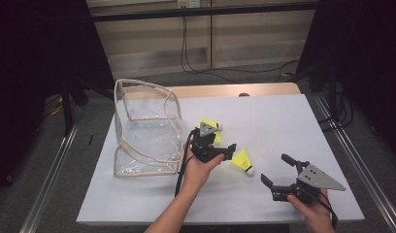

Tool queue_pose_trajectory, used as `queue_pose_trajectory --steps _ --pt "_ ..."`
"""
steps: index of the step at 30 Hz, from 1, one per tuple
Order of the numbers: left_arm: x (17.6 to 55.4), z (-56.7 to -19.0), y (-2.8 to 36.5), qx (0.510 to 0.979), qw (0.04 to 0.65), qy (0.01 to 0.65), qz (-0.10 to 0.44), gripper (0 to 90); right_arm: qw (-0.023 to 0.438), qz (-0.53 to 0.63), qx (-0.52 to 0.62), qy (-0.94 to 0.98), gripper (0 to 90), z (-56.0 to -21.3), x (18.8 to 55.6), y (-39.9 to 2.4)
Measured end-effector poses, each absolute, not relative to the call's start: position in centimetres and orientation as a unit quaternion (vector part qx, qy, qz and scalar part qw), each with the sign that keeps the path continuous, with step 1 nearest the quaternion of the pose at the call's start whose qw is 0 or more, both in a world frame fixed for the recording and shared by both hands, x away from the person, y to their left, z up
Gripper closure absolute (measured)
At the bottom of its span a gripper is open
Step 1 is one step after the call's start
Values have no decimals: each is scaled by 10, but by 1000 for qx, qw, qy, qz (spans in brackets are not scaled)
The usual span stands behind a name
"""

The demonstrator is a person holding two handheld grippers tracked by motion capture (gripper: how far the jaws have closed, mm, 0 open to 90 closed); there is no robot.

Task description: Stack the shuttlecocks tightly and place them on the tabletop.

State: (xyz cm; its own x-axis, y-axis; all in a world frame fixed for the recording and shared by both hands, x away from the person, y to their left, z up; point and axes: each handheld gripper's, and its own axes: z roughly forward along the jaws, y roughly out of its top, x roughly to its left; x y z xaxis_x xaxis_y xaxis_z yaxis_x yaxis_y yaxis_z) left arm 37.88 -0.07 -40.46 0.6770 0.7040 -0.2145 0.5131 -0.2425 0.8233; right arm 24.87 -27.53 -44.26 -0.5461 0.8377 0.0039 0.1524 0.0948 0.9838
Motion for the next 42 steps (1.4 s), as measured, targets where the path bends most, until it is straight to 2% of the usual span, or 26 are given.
queue_pose_trajectory --steps 42 --pt "345 -418 10 800 492 339 45 80 303 562 366 677 33 -443 249 -275"
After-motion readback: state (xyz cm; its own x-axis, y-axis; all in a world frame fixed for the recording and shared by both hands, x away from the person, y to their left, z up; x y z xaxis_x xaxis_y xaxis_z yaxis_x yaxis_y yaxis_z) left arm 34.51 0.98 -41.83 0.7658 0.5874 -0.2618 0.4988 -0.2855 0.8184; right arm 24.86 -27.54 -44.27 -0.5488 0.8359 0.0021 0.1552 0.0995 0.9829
